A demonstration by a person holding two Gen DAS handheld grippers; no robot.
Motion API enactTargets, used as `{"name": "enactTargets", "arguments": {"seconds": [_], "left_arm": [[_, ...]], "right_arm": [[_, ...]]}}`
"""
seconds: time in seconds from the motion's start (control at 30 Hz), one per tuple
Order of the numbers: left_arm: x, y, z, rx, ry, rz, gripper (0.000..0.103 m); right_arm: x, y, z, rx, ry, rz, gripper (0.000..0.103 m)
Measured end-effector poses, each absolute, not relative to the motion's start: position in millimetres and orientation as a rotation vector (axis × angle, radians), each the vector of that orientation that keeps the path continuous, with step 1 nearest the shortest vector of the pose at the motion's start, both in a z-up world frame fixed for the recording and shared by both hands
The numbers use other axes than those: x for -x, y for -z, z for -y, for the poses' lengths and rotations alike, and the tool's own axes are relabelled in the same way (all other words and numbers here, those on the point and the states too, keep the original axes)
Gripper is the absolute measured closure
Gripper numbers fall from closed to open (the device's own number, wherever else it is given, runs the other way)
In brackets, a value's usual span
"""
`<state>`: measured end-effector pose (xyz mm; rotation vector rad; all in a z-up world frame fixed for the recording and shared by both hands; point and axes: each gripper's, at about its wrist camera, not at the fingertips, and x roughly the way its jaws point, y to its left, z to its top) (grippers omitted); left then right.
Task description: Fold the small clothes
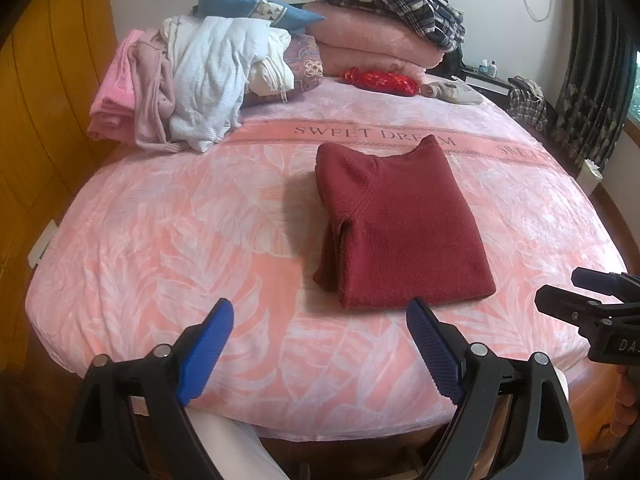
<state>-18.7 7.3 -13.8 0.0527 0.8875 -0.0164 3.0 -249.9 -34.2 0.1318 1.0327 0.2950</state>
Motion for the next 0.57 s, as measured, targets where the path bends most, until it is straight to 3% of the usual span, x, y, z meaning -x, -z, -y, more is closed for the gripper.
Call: {"name": "enactTargets", "arguments": {"seconds": [0.57], "left_arm": [[18.6,14.5,-7.1,-0.046,0.018,-0.889,0.014]], "right_arm": [[-7.6,37.7,251.8,-0.129,-0.305,-1.041,0.010]]}}
